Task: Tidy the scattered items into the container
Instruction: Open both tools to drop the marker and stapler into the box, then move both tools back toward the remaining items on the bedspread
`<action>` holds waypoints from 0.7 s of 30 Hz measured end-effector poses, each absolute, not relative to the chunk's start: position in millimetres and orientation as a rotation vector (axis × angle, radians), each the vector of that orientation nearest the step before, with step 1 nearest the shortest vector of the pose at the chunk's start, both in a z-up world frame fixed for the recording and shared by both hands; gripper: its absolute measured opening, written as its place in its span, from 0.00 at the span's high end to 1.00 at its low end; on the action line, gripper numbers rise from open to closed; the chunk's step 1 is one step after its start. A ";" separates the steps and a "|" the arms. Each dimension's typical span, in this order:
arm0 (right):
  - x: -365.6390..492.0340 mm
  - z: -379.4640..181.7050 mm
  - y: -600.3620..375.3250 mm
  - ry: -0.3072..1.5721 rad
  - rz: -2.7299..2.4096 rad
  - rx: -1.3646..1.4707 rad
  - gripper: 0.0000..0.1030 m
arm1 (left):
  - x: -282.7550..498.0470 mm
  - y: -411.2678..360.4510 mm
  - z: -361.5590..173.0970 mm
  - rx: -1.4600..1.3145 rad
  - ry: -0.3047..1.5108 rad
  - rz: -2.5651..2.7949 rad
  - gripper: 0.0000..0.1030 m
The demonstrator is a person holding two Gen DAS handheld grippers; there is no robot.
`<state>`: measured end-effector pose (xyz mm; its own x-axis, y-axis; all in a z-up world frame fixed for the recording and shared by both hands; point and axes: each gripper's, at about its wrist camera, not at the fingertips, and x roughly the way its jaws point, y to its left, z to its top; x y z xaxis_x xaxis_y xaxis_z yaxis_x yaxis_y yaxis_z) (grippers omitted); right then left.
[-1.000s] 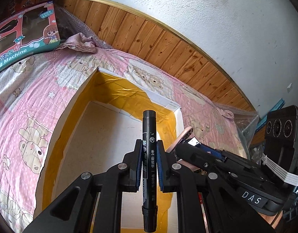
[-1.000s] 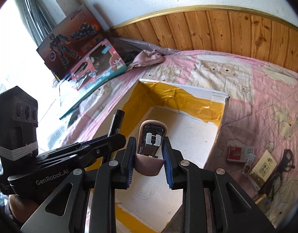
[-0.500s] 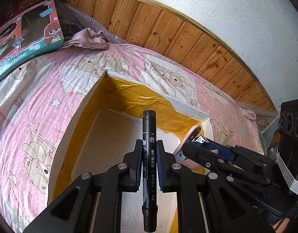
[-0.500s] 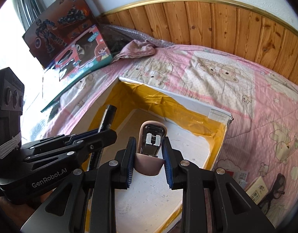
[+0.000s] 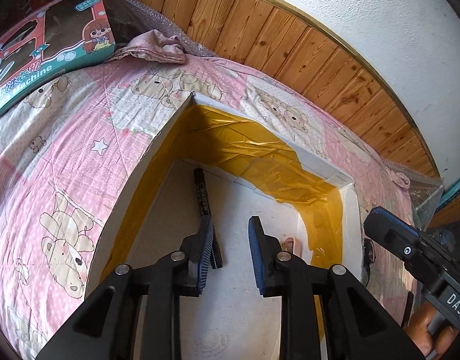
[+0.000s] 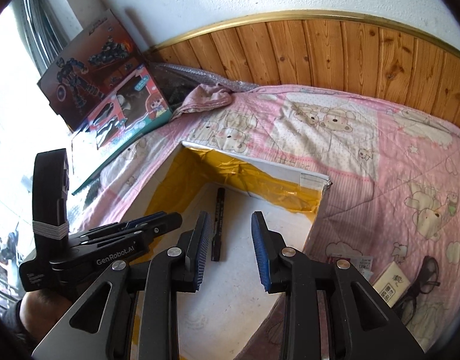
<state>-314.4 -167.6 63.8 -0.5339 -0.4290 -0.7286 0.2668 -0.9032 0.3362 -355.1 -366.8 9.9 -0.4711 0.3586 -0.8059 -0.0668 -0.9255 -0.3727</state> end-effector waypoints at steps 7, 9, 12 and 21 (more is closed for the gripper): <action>-261.0 77.6 -158.5 -0.339 -2.424 1.161 0.69 | -308.3 -365.4 33.1 -1.366 -0.419 2.474 0.75; -246.4 78.5 -155.4 -0.355 -2.422 1.152 0.69 | -292.3 -364.5 40.5 -1.336 -0.397 2.491 0.75; -223.5 78.6 -148.8 -0.379 -2.418 1.140 0.69 | -267.1 -360.6 52.0 -1.289 -0.346 2.515 0.75; -153.4 74.5 -111.9 -0.525 -2.427 1.089 0.69 | -198.5 -338.2 71.2 -1.204 -0.311 2.485 0.75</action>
<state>-153.4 -111.9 74.5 -0.6009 -0.5222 -0.6051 0.2253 -0.8370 0.4986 -198.5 -338.2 71.2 -0.5716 0.4118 -0.7097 -0.2241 -0.9104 -0.3477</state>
